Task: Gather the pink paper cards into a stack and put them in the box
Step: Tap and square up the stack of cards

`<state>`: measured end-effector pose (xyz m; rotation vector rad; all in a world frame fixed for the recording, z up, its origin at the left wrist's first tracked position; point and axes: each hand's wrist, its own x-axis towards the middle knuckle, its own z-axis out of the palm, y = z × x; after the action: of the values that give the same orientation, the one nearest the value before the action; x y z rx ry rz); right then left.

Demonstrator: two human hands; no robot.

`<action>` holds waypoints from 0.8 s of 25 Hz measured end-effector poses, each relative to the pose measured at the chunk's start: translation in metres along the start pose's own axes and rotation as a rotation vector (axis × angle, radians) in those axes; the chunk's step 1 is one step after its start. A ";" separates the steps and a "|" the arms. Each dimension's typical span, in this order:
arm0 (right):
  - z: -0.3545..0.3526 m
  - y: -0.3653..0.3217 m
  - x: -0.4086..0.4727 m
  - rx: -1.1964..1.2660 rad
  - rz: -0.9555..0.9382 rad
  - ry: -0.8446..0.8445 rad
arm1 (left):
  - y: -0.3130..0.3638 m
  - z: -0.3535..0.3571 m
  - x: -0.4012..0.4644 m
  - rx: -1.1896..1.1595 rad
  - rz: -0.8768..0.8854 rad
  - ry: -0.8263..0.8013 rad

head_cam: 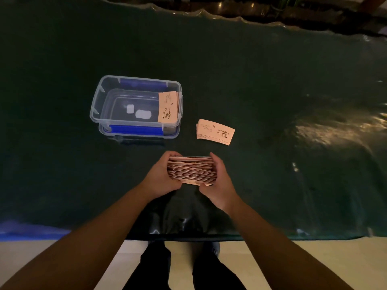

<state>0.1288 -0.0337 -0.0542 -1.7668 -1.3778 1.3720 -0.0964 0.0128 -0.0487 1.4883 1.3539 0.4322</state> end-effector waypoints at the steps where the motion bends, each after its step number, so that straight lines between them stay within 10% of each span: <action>1: 0.001 0.001 0.000 -0.007 -0.006 0.019 | 0.001 0.001 0.000 -0.003 -0.004 0.004; 20: -0.016 -0.011 0.011 -0.150 -0.039 -0.049 | -0.006 0.002 0.007 0.084 -0.080 0.018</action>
<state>0.1384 -0.0165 -0.0436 -1.8017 -1.5698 1.3298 -0.0958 0.0170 -0.0569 1.4960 1.4562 0.3421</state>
